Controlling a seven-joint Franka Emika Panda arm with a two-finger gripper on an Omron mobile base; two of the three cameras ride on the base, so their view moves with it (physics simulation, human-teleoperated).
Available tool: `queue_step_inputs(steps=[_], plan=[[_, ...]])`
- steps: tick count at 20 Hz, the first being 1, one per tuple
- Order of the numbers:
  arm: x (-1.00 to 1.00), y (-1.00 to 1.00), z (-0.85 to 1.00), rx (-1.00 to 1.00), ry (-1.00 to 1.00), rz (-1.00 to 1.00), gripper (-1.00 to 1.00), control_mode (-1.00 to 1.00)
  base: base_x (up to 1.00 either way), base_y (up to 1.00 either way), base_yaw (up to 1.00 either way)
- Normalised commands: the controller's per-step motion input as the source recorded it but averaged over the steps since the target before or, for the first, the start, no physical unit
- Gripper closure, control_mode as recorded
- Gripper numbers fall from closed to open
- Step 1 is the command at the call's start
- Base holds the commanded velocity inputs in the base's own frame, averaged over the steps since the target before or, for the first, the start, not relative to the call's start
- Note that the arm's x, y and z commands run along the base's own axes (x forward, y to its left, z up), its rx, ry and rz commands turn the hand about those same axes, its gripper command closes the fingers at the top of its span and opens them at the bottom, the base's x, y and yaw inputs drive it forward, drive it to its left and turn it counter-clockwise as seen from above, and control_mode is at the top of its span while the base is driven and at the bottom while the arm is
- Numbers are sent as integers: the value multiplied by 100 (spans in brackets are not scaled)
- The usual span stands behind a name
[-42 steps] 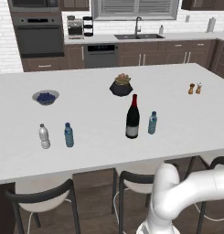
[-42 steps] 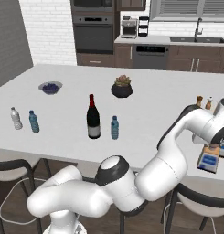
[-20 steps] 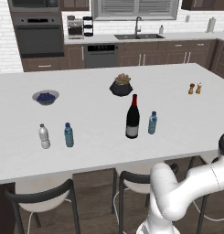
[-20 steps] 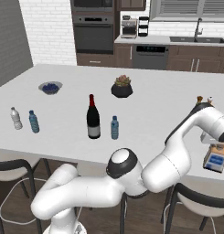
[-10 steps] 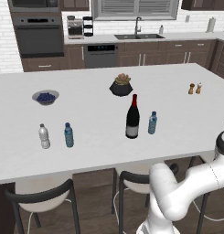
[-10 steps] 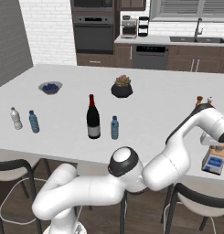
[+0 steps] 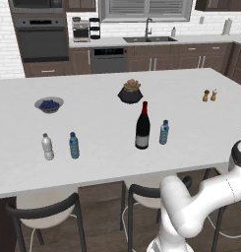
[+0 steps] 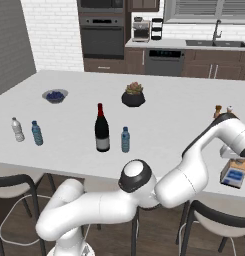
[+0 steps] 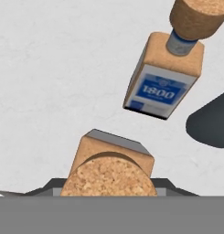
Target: Move the plastic bottles in the middle to the plastics group, and the glass bottles in the middle to the glass group.
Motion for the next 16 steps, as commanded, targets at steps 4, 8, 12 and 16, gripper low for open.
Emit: queue_step_inputs(steps=[4, 8, 12, 16], plan=[[0, 0, 0, 0, -7, 3, 100, -100, 0, 0, 0], [0, 0, 0, 0, 0, 0, 100, -100, 0, 0, 0], [0, 0, 0, 0, 0, 0, -100, -100, 0, 0, 0], [0, 0, 0, 0, 0, 0, -100, -100, 0, 0, 0]])
